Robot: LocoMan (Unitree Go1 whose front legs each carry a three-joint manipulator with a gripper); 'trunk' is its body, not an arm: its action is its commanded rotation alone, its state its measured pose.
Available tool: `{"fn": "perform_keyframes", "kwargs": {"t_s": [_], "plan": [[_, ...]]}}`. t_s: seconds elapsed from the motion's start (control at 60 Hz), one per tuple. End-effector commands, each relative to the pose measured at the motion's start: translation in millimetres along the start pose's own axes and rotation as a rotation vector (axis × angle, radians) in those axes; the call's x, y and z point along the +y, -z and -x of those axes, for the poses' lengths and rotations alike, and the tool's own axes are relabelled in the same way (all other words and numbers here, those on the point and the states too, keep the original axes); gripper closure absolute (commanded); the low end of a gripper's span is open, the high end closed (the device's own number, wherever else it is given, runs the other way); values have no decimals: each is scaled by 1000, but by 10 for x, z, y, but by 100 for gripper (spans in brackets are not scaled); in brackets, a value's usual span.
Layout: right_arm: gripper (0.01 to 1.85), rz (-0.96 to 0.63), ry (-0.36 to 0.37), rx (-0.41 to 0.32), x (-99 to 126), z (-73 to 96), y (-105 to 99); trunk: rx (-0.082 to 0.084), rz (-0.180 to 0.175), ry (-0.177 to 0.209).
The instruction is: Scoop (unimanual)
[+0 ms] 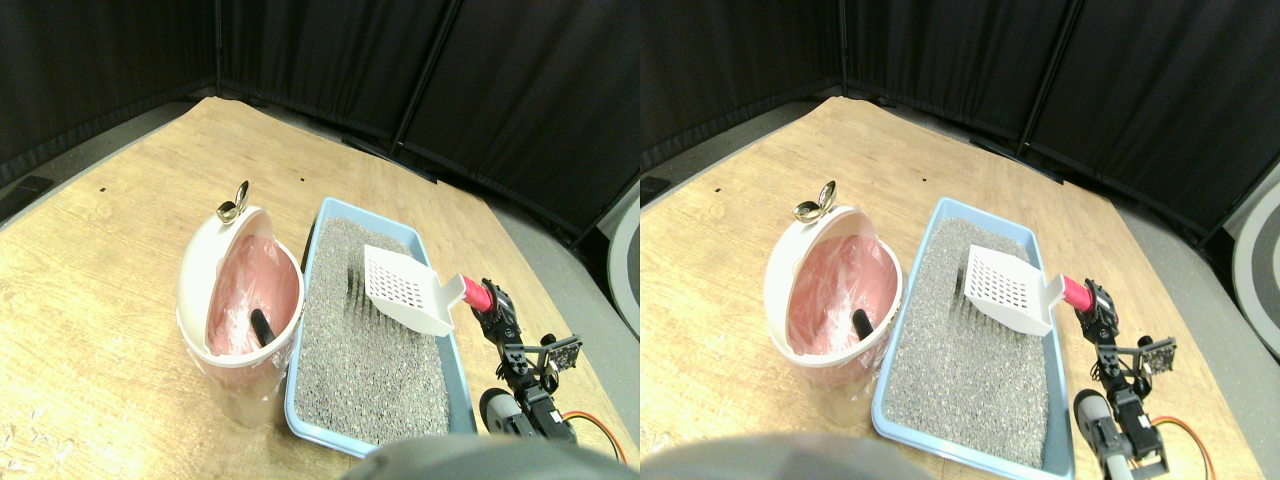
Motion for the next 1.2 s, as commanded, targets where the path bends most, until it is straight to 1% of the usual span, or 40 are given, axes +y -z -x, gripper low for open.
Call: {"fn": "perform_keyframes", "kwargs": {"t_s": [0.017,0.083,0.217,0.267,0.333,0.367,0.467,0.667,0.683,0.7,0.733,0.85,0.967,0.983,1.0,1.017,1.083,1.133,1.2], "plan": [[180,-58,-32,-63,36,-51,-79,-13,16,6],[180,-57,-32,-60,-10,-71,-44,-11,14,9],[180,-80,-5,-48,-67,-84,15,-11,6,10],[180,-85,3,-44,-79,-82,26,-8,4,13],[180,-94,-14,-37,-109,-95,52,-6,3,15],[180,-96,4,-32,-120,-98,65,-6,3,15],[180,-101,2,-29,-133,-97,92,-5,1,16],[180,-124,0,4,-137,-96,189,-5,1,14],[180,-125,0,6,-137,-98,196,0,2,10],[180,-122,1,10,-138,-103,209,0,2,10],[180,-129,20,21,-134,-96,230,0,5,7],[180,-113,45,42,-126,-77,301,1,10,3],[180,-123,52,62,-127,-50,377,2,13,1],[180,-124,52,66,-137,-42,422,0,13,0],[180,-124,52,66,-137,-42,422,-1,12,-1],[180,-120,65,72,-139,-31,447,-1,12,-1],[180,-122,70,83,-158,-29,498,3,12,-1],[180,-122,99,97,-170,-19,532,2,12,-2],[180,-123,94,115,-196,-32,570,1,13,-2]]}}
